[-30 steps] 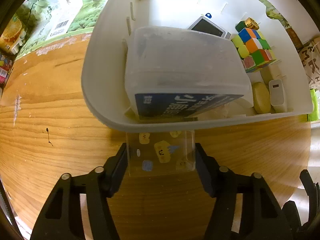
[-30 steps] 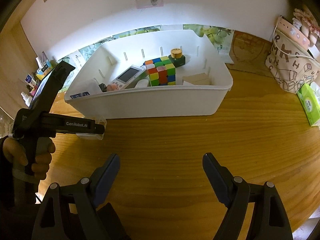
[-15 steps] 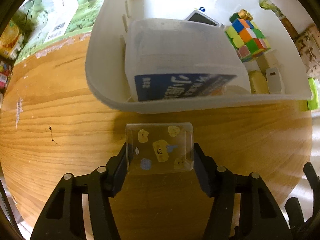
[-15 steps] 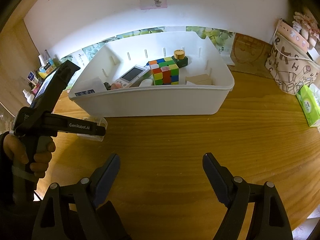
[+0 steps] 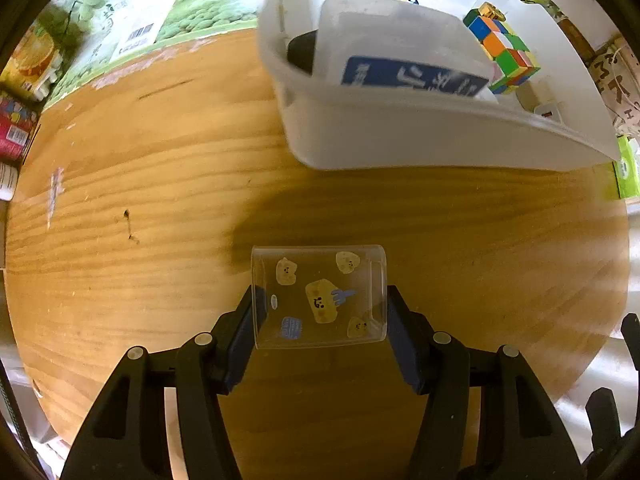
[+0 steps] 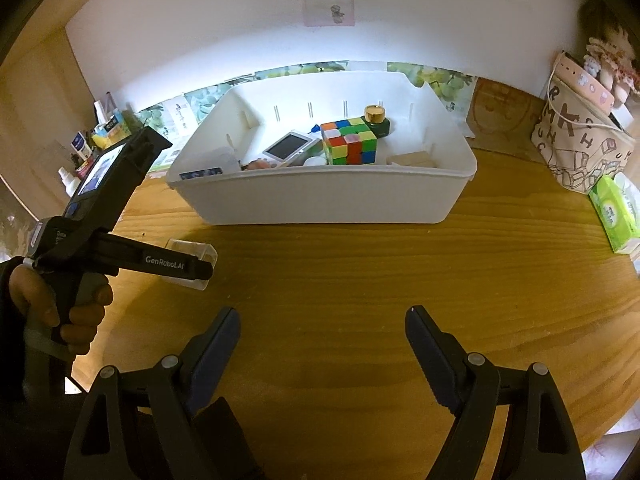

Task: Organize rigid objects
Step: 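Lift the clear box with the left gripper and carry it over the bin, then lower the clear box into the bin and open the left gripper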

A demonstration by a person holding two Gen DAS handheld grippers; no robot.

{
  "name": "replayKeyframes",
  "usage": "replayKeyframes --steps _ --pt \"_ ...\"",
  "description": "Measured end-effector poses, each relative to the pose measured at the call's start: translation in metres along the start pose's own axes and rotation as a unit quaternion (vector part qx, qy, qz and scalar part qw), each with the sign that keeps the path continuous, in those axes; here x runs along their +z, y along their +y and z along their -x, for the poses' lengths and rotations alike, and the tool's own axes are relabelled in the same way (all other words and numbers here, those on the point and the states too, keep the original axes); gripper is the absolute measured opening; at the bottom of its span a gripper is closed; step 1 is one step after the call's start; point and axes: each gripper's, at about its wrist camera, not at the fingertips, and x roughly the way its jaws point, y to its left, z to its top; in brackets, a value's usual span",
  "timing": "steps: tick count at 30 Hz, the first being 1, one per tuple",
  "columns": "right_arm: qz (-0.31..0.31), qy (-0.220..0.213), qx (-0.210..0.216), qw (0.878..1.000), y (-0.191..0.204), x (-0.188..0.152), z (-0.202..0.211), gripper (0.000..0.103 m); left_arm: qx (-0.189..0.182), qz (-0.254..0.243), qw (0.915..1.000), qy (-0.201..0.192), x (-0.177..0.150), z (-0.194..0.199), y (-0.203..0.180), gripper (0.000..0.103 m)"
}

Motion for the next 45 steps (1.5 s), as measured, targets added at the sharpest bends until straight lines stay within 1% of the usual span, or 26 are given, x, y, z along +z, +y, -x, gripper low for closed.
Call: replayKeyframes --steps 6,8,11,17,23,27,30,33,35,37,38,42,45 --pt "0.004 0.000 0.002 1.000 0.013 -0.007 0.006 0.085 0.005 -0.006 1.0000 -0.002 -0.011 0.011 0.008 0.063" --pt "0.008 -0.001 0.002 1.000 0.016 -0.008 0.006 0.085 0.007 -0.011 0.9999 -0.006 -0.018 0.016 0.010 0.063" --pt "0.017 -0.005 0.009 1.000 0.021 -0.008 0.007 0.085 0.012 -0.009 0.9998 -0.013 -0.020 0.023 0.008 0.063" --pt "0.035 -0.013 0.028 0.999 0.024 0.000 0.007 0.085 0.024 0.005 0.9991 -0.035 -0.024 0.045 0.002 0.063" --pt "0.048 -0.022 0.050 0.997 0.019 0.012 0.009 0.085 0.037 -0.004 0.9966 -0.073 -0.026 0.081 -0.010 0.063" --pt "0.054 -0.030 0.056 0.996 0.013 0.020 0.010 0.085 0.048 -0.004 0.9943 -0.095 -0.012 0.103 -0.012 0.063" --pt "0.060 -0.030 0.066 0.996 0.008 0.023 0.011 0.085 0.058 -0.005 0.9913 -0.118 0.000 0.114 -0.013 0.063" --pt "0.063 -0.031 0.066 0.995 0.002 0.024 0.013 0.086 0.061 -0.002 0.9893 -0.132 0.010 0.123 -0.017 0.063" --pt "0.059 -0.033 0.070 0.995 -0.005 0.025 0.016 0.091 0.066 -0.004 0.9874 -0.144 0.019 0.129 -0.021 0.063" --pt "0.058 -0.040 0.070 0.995 -0.013 0.029 0.020 0.098 0.067 -0.009 0.9848 -0.160 0.027 0.134 -0.028 0.063" --pt "0.058 -0.043 0.069 0.995 -0.017 0.030 0.022 0.100 0.067 -0.010 0.9841 -0.164 0.031 0.136 -0.031 0.063" --pt "0.056 -0.054 0.069 0.995 -0.036 0.039 0.030 0.101 0.072 -0.009 0.9804 -0.183 0.048 0.142 -0.045 0.063" --pt "0.059 -0.059 0.063 0.995 -0.048 0.047 0.032 0.102 0.068 -0.004 0.9784 -0.195 0.058 0.144 -0.055 0.063"
